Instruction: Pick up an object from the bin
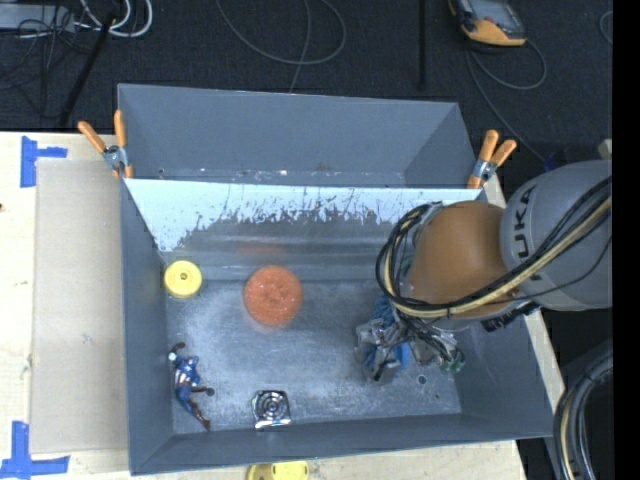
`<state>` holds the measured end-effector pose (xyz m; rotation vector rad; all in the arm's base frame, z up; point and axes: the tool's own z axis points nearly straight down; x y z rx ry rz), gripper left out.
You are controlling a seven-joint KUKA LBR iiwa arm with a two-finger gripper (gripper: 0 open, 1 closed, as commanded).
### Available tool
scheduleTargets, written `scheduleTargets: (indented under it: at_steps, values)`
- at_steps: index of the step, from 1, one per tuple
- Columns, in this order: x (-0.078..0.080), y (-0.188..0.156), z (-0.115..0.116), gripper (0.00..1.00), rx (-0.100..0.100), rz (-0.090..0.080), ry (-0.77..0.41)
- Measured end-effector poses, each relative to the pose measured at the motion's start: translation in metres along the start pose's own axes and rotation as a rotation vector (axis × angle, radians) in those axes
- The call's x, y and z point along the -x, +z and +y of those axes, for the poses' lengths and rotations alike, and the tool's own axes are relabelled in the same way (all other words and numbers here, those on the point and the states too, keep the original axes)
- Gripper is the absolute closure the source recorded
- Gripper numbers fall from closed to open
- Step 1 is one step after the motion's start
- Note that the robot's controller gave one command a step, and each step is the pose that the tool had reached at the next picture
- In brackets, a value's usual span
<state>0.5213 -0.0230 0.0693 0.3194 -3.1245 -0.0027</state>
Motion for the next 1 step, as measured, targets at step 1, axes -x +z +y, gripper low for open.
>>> scheduleTargets:
  at_steps: [1]
  values:
    - [0.0,0.0,0.0,1.0,0.0,0.0,0.001]
